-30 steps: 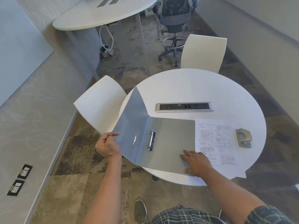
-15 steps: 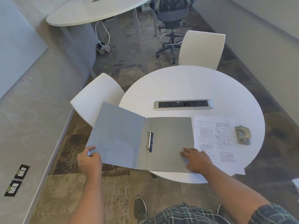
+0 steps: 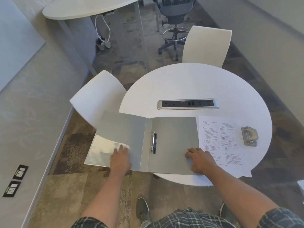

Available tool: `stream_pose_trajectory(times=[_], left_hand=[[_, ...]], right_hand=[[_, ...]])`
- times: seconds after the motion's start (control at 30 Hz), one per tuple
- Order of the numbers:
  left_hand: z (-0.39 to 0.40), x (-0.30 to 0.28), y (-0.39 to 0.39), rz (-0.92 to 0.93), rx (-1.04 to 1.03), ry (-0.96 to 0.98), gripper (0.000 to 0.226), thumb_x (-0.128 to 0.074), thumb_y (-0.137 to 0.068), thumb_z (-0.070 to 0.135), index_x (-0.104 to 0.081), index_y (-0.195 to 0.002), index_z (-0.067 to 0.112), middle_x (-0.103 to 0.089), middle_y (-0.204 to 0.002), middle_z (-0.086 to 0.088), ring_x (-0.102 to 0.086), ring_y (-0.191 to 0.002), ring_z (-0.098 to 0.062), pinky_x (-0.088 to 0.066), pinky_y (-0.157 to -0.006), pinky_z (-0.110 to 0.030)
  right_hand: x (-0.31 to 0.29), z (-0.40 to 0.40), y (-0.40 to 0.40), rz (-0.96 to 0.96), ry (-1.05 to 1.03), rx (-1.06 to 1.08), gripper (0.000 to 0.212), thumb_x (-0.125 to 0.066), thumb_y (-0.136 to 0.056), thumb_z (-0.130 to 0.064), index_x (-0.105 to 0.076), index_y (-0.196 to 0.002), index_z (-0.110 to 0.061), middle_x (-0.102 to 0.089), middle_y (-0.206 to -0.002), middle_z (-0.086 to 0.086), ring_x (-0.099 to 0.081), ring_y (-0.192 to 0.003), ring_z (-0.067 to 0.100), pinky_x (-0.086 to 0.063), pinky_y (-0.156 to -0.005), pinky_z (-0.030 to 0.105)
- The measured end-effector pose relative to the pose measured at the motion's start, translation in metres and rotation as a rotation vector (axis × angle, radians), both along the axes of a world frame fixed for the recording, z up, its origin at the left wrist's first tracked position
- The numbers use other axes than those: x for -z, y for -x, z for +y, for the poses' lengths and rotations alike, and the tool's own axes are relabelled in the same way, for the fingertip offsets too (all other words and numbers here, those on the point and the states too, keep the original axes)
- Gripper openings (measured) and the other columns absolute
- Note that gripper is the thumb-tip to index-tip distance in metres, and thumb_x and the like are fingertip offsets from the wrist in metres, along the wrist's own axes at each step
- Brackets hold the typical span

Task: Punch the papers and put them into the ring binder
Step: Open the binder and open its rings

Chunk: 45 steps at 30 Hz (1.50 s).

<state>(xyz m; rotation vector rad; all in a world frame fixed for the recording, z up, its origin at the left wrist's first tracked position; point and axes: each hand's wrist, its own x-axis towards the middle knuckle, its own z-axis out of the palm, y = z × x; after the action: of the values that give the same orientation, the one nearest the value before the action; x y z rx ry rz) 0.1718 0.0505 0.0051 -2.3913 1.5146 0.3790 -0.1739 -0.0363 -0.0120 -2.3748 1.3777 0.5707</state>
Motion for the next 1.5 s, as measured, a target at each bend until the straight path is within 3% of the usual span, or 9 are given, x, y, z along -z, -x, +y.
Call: stream_pose_trajectory(times=[0.17,0.3,0.6,0.73,0.87,1.0,1.13,1.3,1.5], left_hand=[[-0.025,0.008,0.041,0.215,-0.051,-0.198,0.059,-0.047,-0.092,0.038,-0.026,-0.147,0.047,0.001,-0.166,-0.013,0.000,-0.149,-0.055,-0.027,-0.115,-0.065],[-0.036,0.012,0.057,0.278,-0.104,-0.216,0.064,-0.063,-0.083,0.055,-0.035,-0.140,0.048,0.011,-0.165,-0.016,0.005,-0.147,-0.058,-0.023,-0.114,-0.069],[-0.036,0.032,0.065,0.332,-0.164,-0.186,0.073,-0.079,-0.083,0.032,-0.034,-0.140,0.039,0.029,-0.160,-0.023,0.016,-0.145,-0.061,-0.012,-0.116,-0.073],[-0.036,0.037,0.066,0.332,-0.162,-0.181,0.085,-0.077,-0.088,0.029,-0.021,-0.150,0.043,0.037,-0.157,-0.023,0.022,-0.145,-0.060,-0.008,-0.116,-0.073],[-0.038,0.039,0.068,0.344,-0.157,-0.186,0.095,-0.074,-0.090,0.028,-0.007,-0.153,0.048,0.040,-0.156,-0.024,0.024,-0.144,-0.059,-0.005,-0.116,-0.073],[-0.035,0.041,0.063,0.398,-0.138,-0.167,0.097,-0.074,-0.090,0.025,-0.004,-0.150,0.055,0.041,-0.155,-0.023,0.027,-0.143,-0.060,-0.005,-0.115,-0.075],[-0.034,0.042,0.059,0.441,-0.116,-0.149,0.098,-0.075,-0.089,0.022,-0.005,-0.148,0.058,0.044,-0.155,-0.020,0.028,-0.141,-0.061,-0.004,-0.114,-0.076],[-0.036,0.039,0.057,0.475,-0.107,-0.157,0.100,-0.074,-0.089,0.020,-0.004,-0.150,0.058,0.047,-0.154,-0.015,0.030,-0.140,-0.060,-0.003,-0.114,-0.077],[-0.036,0.039,0.056,0.480,-0.113,-0.168,0.105,-0.076,-0.088,0.022,-0.001,-0.150,0.061,0.049,-0.153,-0.014,0.030,-0.141,-0.060,-0.004,-0.113,-0.077]], right_hand=[[0.001,-0.003,-0.012,0.021,0.014,0.063,0.049,-0.053,-0.092,-0.052,-0.052,-0.136,-0.030,-0.048,-0.138,-0.007,-0.047,-0.127,0.020,-0.043,-0.098,0.043],[0.004,-0.003,-0.026,0.043,0.084,0.059,0.040,-0.043,-0.101,-0.045,-0.052,-0.134,-0.024,-0.051,-0.132,-0.001,-0.051,-0.120,0.023,-0.043,-0.095,0.042],[0.006,-0.003,-0.052,0.078,0.136,0.127,0.055,-0.058,-0.094,-0.055,-0.048,-0.135,-0.019,-0.056,-0.129,0.004,-0.059,-0.114,0.027,-0.043,-0.095,0.041],[-0.001,-0.010,-0.071,0.071,0.182,0.028,0.046,-0.065,-0.090,-0.023,-0.045,-0.132,-0.018,-0.056,-0.124,0.006,-0.062,-0.106,0.027,-0.048,-0.086,0.040],[0.001,-0.023,-0.093,0.000,0.087,-0.200,0.071,-0.065,-0.087,-0.002,-0.033,-0.148,-0.016,-0.041,-0.144,0.011,-0.057,-0.113,0.034,-0.051,-0.084,0.044],[-0.011,-0.032,-0.114,0.088,0.031,-0.244,0.092,-0.071,-0.088,-0.012,-0.015,-0.160,-0.026,-0.045,-0.143,0.011,-0.060,-0.116,0.032,-0.048,-0.078,0.038],[-0.016,-0.039,-0.131,0.052,-0.082,-0.168,0.112,-0.084,-0.078,-0.034,-0.008,-0.160,-0.036,-0.057,-0.127,0.009,-0.062,-0.113,0.029,-0.044,-0.073,0.036],[-0.018,-0.045,-0.144,0.047,-0.118,-0.120,0.103,-0.078,-0.083,-0.043,-0.011,-0.161,-0.032,-0.063,-0.125,0.009,-0.062,-0.114,0.028,-0.046,-0.075,0.035],[-0.020,-0.049,-0.153,0.101,-0.110,-0.213,0.091,-0.070,-0.090,-0.026,-0.014,-0.160,-0.036,-0.062,-0.121,0.009,-0.063,-0.107,0.027,-0.046,-0.070,0.035]])
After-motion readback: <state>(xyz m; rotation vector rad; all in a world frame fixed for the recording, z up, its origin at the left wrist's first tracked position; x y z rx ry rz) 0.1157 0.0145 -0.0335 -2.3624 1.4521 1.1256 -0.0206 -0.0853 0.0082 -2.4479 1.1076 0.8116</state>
